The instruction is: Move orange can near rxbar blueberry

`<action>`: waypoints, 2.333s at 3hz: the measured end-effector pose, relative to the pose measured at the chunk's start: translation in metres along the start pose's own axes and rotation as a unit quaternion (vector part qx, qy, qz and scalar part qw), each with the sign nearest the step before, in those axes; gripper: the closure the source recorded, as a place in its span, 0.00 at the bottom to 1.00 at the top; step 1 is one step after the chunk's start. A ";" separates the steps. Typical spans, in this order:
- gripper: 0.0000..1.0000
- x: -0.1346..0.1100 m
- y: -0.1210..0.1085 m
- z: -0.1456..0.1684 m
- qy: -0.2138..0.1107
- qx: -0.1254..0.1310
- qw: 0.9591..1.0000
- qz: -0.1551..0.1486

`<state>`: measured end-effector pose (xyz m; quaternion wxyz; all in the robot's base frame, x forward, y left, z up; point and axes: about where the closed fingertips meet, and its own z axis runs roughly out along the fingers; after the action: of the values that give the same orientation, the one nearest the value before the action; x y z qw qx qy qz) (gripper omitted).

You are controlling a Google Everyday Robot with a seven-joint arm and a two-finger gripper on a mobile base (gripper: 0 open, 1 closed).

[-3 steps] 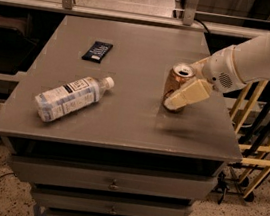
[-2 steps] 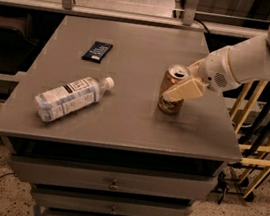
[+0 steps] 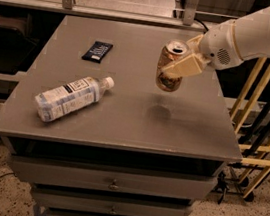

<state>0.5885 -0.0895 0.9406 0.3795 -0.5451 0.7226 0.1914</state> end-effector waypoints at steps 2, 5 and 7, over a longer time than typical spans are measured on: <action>1.00 0.003 -0.004 0.024 -0.011 -0.003 1.000 0.012; 1.00 -0.088 -0.072 0.133 -0.002 -0.016 0.999 -0.051; 1.00 -0.106 -0.072 0.179 0.025 -0.034 0.998 -0.053</action>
Offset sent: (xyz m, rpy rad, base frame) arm 0.0317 0.0254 -0.0307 0.0737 0.0066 -0.0362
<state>0.7291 0.0777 0.9165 0.3523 -0.5996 0.6952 0.1819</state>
